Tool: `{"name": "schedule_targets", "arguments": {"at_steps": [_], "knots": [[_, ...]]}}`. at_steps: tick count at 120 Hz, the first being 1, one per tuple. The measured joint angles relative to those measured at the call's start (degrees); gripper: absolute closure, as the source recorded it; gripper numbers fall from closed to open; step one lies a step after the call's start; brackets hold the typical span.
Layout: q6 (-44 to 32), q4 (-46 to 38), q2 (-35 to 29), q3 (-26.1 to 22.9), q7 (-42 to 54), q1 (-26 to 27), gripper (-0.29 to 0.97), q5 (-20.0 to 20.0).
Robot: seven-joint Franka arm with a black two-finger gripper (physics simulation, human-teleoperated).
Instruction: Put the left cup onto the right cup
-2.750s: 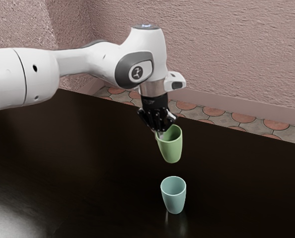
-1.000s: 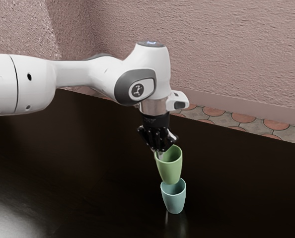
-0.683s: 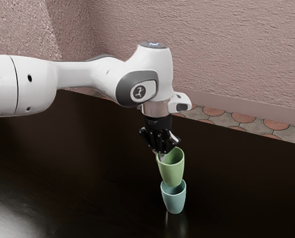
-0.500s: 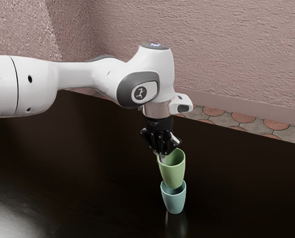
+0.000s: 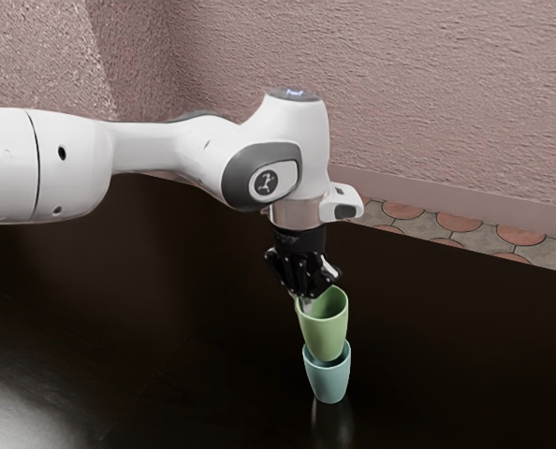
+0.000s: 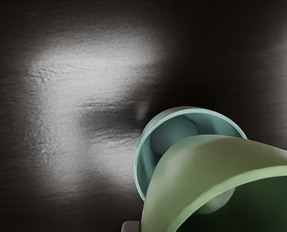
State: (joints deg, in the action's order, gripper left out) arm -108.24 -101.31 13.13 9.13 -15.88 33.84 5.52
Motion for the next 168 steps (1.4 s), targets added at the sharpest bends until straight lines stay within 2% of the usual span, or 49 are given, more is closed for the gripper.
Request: {"name": "schedule_targets", "arguments": {"at_steps": [168], "knots": [[-1.89,-0.13,2.84,0.01,-0.59,0.01,0.78,0.46]]}}
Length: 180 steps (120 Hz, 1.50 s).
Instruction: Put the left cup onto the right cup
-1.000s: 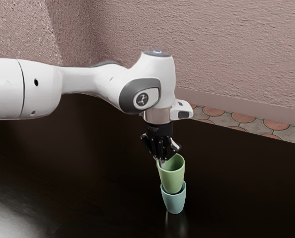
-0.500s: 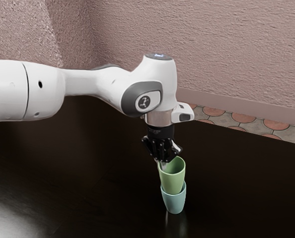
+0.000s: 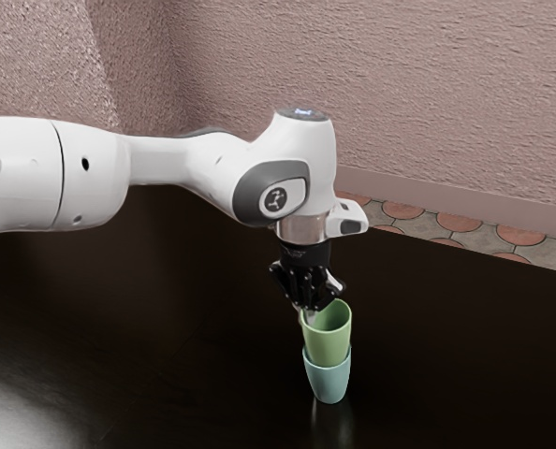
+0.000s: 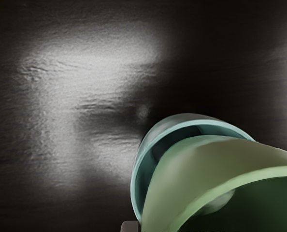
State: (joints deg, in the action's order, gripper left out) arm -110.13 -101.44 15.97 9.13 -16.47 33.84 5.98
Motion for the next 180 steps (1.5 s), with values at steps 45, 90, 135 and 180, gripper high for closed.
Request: {"name": "schedule_targets", "arguments": {"at_steps": [45,90,135,180], "knots": [[-0.53,0.00,0.69,0.00,-0.08,-0.08,0.78,0.00],[-1.69,-1.21,1.01,0.00,-0.07,-0.09,0.75,0.16],[-2.72,-1.33,0.89,0.01,0.20,-0.09,0.62,0.43],[-2.79,-1.33,-0.36,0.01,0.37,-0.01,0.56,0.44]]}}
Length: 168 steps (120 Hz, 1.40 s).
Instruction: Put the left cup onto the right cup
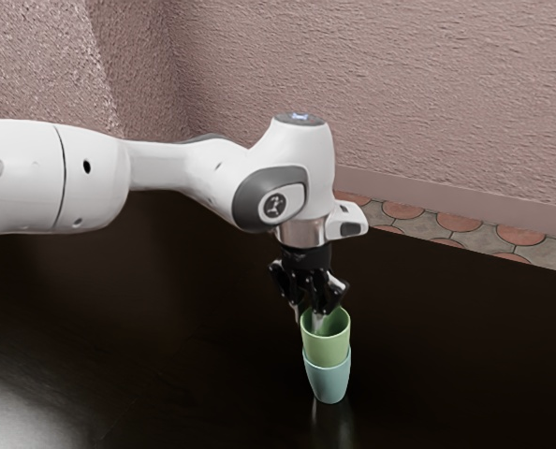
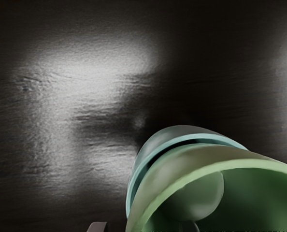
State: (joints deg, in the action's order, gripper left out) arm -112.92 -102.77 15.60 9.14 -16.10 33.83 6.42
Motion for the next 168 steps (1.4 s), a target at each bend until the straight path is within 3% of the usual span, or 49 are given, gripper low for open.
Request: {"name": "schedule_targets", "arguments": {"at_steps": [101,145,168], "knots": [[1.81,0.39,-3.39,0.00,0.38,-0.10,0.54,-0.35],[3.27,0.97,-4.41,0.00,0.89,-0.82,0.19,-0.48],[4.32,2.59,-4.64,0.12,1.14,-1.10,0.09,-0.45]]}}
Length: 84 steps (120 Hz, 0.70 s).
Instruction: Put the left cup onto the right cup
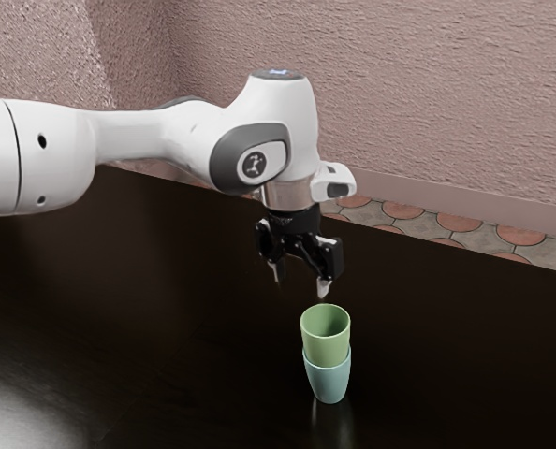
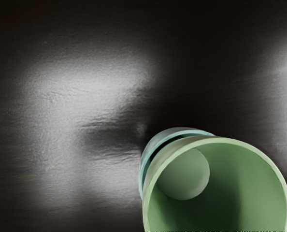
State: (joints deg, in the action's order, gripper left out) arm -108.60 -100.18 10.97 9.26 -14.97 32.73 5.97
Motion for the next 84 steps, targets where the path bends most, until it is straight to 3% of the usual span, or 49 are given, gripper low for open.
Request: {"name": "schedule_targets", "arguments": {"at_steps": [41,84], "knots": [[5.14,3.32,-1.36,0.27,1.07,-3.43,0.03,-0.10],[9.26,5.68,-3.52,0.32,4.81,-10.32,0.02,-0.27]]}}
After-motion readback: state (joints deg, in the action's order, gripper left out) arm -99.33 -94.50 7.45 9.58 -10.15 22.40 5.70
